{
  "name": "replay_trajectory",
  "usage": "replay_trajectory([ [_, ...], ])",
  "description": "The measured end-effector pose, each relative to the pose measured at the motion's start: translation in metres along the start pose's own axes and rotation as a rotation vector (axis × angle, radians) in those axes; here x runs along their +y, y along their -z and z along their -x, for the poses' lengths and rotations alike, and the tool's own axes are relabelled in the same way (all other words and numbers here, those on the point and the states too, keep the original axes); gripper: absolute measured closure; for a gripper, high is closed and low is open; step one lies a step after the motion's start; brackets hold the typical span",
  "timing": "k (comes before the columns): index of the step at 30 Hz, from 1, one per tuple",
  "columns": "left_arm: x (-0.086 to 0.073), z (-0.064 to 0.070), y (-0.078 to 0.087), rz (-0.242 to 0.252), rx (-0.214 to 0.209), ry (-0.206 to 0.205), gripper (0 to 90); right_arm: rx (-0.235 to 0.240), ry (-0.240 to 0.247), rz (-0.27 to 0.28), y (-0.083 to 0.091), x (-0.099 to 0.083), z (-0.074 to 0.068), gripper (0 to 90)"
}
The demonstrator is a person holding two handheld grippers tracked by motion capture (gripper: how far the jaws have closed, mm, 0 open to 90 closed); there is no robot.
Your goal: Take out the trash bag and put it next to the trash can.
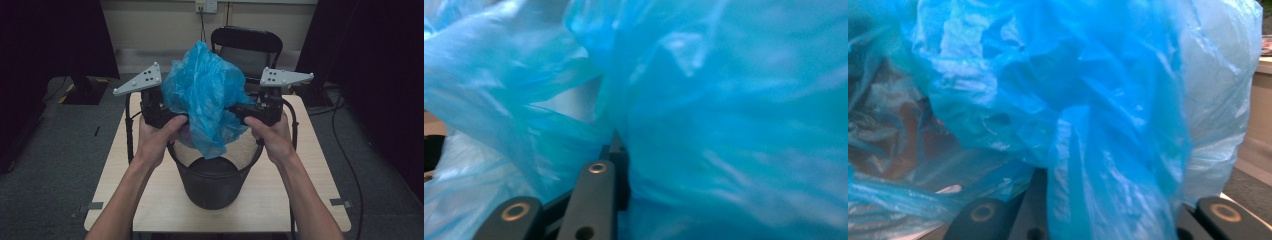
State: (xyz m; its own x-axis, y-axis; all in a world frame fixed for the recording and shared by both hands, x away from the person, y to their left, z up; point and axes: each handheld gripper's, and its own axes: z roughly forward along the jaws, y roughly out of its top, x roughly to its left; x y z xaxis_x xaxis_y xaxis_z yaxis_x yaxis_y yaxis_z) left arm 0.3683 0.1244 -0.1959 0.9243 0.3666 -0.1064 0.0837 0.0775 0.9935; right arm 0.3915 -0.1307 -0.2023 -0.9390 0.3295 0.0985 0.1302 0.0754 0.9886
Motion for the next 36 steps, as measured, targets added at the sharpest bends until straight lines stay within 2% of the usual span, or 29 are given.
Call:
replay_trajectory([
  [3, 0.001, 0.000, 0.001, -0.002, 0.065, -0.017, 49.0, -0.046, -0.012, 0.033, 0.007, 0.002, 0.006, 89.3],
  [8, -0.002, -0.002, 0.000, -0.019, 0.109, -0.016, 38.0, -0.107, -0.026, 0.061, 0.018, 0.004, 0.019, 89.5],
  [12, -0.005, -0.004, -0.002, -0.017, 0.115, -0.005, 36.2, -0.131, -0.042, 0.072, 0.023, 0.003, 0.030, 89.5],
  [17, -0.005, -0.002, -0.004, -0.024, 0.126, -0.012, 33.8, -0.149, -0.063, 0.091, 0.025, 0.003, 0.043, 89.6],
  [20, -0.004, -0.002, -0.002, -0.016, 0.131, -0.017, 32.9, -0.169, -0.073, 0.096, 0.027, 0.006, 0.051, 89.5],
  [25, -0.005, -0.003, -0.001, -0.029, 0.144, -0.009, 30.8, -0.205, -0.072, 0.097, 0.028, 0.012, 0.063, 89.6],
  [30, -0.007, -0.005, -0.001, -0.044, 0.154, -0.001, 30.2, -0.238, -0.100, 0.103, 0.027, 0.015, 0.079, 89.6],
  [36, -0.008, -0.005, 0.003, -0.050, 0.149, -0.010, 29.7, -0.283, -0.107, 0.104, 0.030, 0.023, 0.097, 89.6],
])
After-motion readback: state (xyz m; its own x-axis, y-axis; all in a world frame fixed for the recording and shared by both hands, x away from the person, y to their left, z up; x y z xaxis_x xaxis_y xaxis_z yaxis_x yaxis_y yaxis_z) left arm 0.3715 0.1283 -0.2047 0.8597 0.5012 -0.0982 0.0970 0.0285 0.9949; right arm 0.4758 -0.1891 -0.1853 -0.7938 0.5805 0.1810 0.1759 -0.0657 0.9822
